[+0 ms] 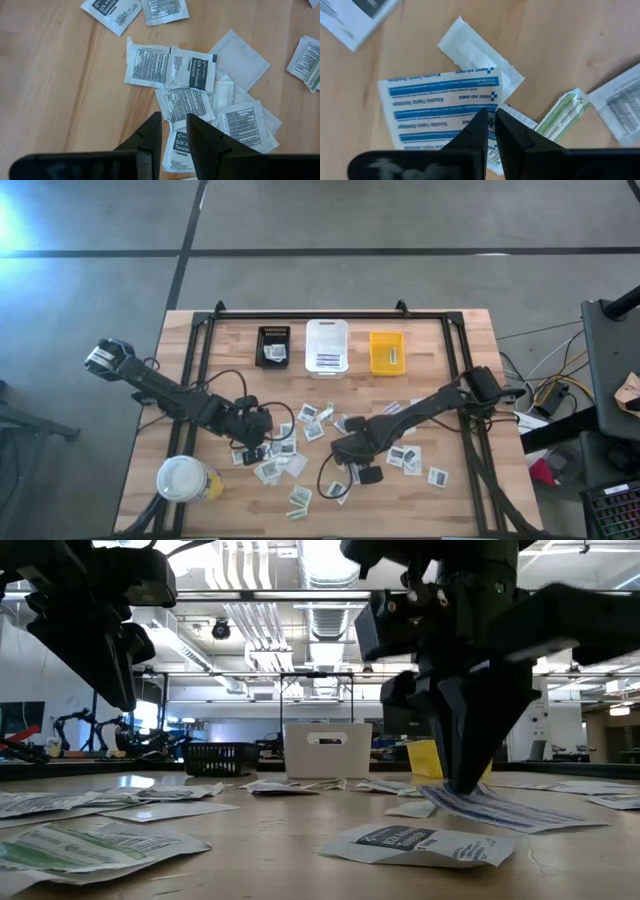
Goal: Pick & Place First Aid Supplies
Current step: Put the blue bandage into the white bin
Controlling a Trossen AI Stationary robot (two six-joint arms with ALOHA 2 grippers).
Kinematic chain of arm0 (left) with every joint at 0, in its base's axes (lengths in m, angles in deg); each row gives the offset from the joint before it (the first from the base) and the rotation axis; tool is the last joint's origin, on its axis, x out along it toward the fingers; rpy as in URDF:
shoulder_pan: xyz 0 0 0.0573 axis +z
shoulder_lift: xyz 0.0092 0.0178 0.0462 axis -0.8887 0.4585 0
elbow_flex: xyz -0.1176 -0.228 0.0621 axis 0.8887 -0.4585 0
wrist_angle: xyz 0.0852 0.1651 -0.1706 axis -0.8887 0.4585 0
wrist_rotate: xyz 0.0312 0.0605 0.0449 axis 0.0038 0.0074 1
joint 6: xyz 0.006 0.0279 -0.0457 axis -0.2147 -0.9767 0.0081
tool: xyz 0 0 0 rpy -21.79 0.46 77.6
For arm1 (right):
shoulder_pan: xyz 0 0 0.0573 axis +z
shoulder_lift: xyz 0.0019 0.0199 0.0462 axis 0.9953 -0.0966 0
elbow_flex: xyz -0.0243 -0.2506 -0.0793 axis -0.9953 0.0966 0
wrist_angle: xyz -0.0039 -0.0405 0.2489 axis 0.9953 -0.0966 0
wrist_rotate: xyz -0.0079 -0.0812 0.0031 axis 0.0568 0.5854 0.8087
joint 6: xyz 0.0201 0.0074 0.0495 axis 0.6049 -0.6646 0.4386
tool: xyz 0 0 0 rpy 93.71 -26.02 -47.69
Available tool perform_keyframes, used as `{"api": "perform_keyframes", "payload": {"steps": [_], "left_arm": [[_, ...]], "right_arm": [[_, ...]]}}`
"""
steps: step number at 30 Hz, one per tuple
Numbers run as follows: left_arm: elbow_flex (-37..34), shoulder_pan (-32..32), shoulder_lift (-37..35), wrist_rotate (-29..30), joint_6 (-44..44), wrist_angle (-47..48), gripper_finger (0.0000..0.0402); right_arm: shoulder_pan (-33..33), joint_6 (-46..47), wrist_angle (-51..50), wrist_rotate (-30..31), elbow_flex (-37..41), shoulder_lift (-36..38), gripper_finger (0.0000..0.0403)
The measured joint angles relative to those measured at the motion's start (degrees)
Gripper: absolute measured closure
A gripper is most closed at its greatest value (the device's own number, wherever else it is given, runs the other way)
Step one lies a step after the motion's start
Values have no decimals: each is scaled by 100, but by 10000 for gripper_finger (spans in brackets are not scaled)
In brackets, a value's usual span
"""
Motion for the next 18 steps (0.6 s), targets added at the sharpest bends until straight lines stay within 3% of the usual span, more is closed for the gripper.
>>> {"api": "perform_keyframes", "payload": {"steps": [18], "left_arm": [[-2,0,0,0,-111,-5,319]], "right_arm": [[-17,86,-19,405,11,880,394]]}}
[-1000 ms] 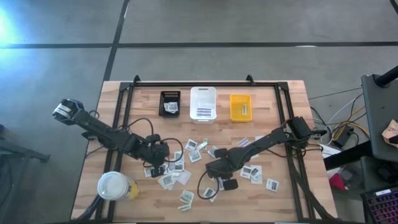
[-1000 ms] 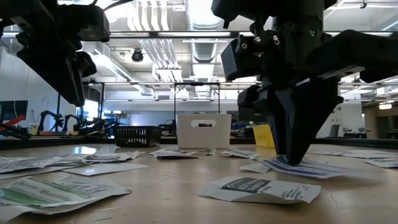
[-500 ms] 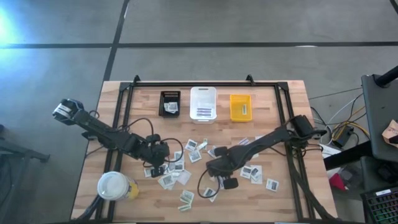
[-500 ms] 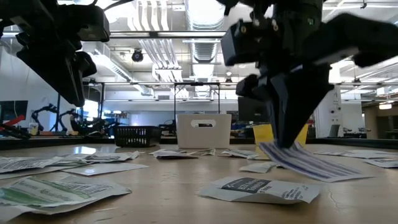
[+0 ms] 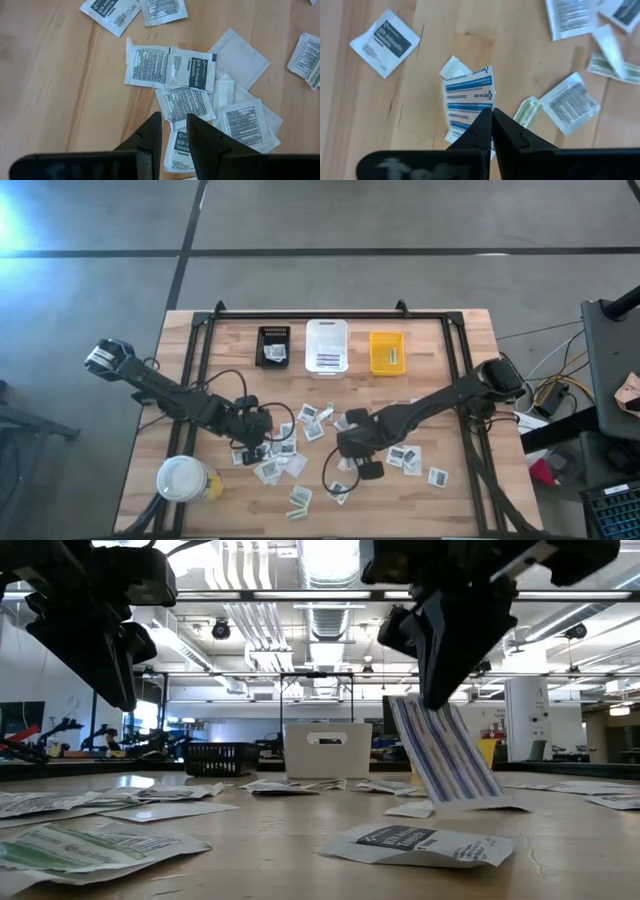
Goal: Pick & Place First Aid Supplies
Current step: Put the blue bandage into the white bin
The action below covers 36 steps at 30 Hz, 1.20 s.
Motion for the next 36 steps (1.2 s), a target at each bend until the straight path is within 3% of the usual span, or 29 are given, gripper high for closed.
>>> {"api": "perform_keyframes", "payload": {"steps": [13,23,36], "left_arm": [[-1,8,0,79,147,-39,319],[-1,9,0,477,46,-62,319],[-1,7,0,781,-181,-61,319]], "right_arm": [[-144,-51,-109,1315,4,971,394],[-1122,-477,26,2561,4,1798,394],[-2852,-1176,1113,2591,9,1964,394]]}}
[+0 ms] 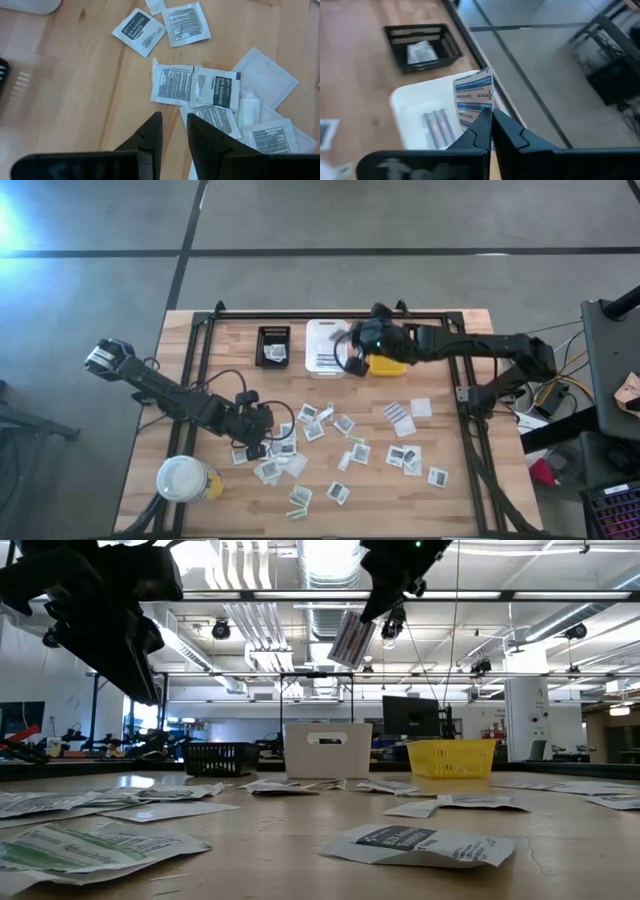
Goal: Pick & Place First Aid Supplies
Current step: Put the blue bandage into the white bin
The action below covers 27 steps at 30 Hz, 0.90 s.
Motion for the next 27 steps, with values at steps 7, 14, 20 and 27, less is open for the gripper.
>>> {"api": "perform_keyframes", "payload": {"steps": [7,14,20,27], "left_arm": [[0,-4,0,150,-92,1,319],[0,-2,2,733,-143,0,319],[0,2,1,1156,-401,-11,319],[0,7,2,1353,-827,-267,319]], "right_arm": [[-432,47,406,-22,51,-27,394],[-769,-132,843,-25,193,-27,394],[-1079,-103,1256,-619,552,-31,394],[-1355,328,1649,-1428,1106,-35,394]]}}
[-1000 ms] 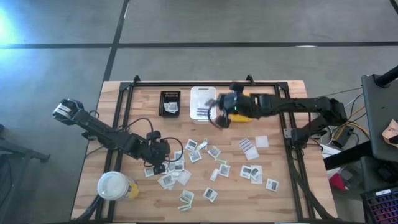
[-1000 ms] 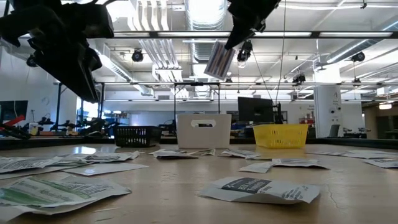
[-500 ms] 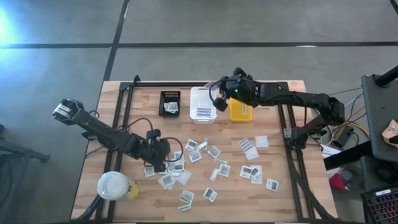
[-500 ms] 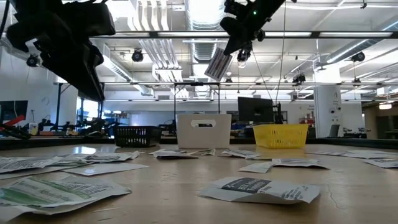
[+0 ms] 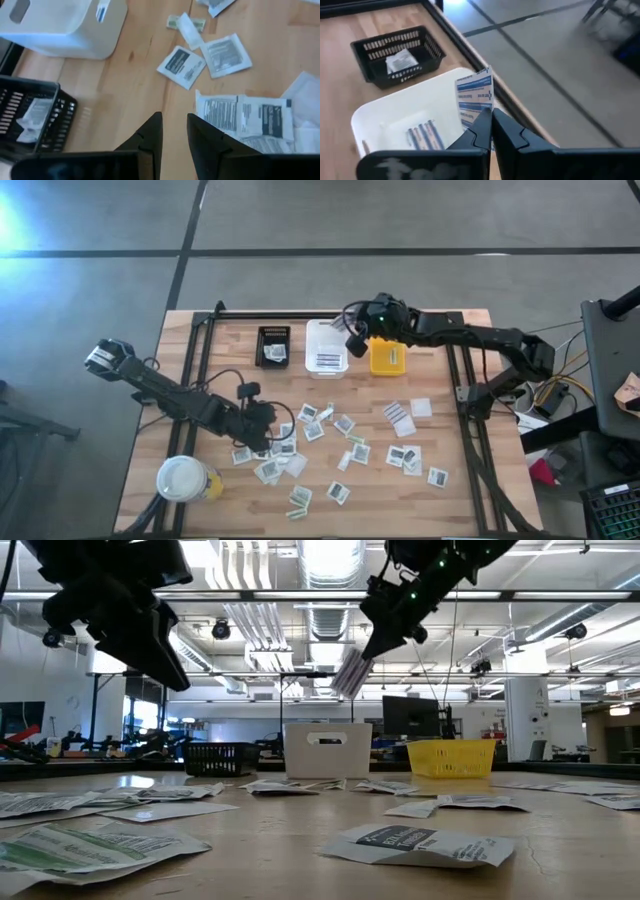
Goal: Pick & Place First Aid Supplies
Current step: Put the blue bandage into the white bin
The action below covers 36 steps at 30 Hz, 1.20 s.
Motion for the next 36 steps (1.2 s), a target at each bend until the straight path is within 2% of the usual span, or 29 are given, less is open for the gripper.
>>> {"api": "perform_keyframes", "payload": {"steps": [6,20,31,36], "left_arm": [[0,2,0,15,-225,-235,319],[0,7,0,44,-229,-284,319],[0,7,0,50,-229,-259,319],[0,7,0,56,-229,-226,319]], "right_arm": [[-18,419,833,-709,629,0,394],[74,1510,3069,-739,1985,-98,394],[236,1439,3317,-761,1708,-991,394],[238,1431,2978,-791,1531,-1136,394]]}}
